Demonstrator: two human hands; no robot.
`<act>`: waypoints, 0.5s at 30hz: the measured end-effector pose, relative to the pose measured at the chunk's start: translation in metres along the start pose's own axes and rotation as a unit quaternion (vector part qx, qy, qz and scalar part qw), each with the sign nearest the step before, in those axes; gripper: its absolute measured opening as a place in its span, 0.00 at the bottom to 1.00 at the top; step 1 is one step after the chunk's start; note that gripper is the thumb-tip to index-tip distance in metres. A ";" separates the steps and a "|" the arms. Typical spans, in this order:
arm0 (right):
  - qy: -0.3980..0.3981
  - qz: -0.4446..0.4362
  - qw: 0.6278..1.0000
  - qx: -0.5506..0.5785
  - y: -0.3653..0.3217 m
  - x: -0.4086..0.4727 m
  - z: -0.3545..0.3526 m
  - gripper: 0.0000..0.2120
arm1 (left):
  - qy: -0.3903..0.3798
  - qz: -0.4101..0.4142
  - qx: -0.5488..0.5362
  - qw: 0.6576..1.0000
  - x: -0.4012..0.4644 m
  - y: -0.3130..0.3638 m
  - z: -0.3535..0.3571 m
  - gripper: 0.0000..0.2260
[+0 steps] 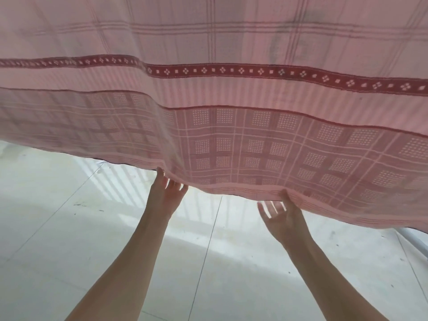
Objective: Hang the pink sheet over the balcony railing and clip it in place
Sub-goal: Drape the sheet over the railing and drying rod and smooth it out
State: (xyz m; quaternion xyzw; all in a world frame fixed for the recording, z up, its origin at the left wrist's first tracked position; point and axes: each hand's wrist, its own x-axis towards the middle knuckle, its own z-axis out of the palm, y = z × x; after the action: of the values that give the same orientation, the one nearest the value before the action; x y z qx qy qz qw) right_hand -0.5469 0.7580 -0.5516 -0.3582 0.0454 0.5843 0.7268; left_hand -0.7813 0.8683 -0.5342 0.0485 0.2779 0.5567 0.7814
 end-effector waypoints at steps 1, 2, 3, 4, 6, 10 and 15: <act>0.008 -0.011 1.000 0.001 -0.001 0.002 0.001 0.04 | 0.000 -0.009 -0.026 1.000 0.004 0.007 -0.001 0.17; 0.016 -0.021 1.000 0.001 -0.002 0.004 0.003 0.03 | 0.007 -0.011 -0.047 0.999 0.009 0.014 -0.003 0.17; 0.025 -0.030 0.999 0.005 -0.003 0.006 0.004 0.03 | 0.012 -0.004 -0.051 0.999 0.014 0.020 -0.004 0.16; 0.034 -0.038 0.999 0.013 -0.004 0.007 0.006 0.03 | 0.023 0.014 -0.035 0.999 0.019 0.026 -0.006 0.13; 0.052 -0.057 0.997 0.022 -0.003 0.009 0.009 0.02 | 0.055 0.052 -0.010 0.997 0.026 0.036 -0.012 0.08; 0.075 -0.081 0.994 0.019 0.003 0.013 0.011 0.04 | 0.141 0.121 0.029 0.982 0.029 0.043 -0.031 0.03; 0.089 -0.086 0.992 0.003 0.007 0.015 0.014 0.03 | 0.163 0.132 0.124 0.970 0.031 0.045 -0.037 0.04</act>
State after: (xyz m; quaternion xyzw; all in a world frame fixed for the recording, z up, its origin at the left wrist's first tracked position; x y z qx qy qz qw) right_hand -0.5534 0.7790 -0.5520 -0.4089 0.0810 0.4853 0.7686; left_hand -0.8303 0.9045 -0.5596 0.0897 0.4595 0.6164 0.6331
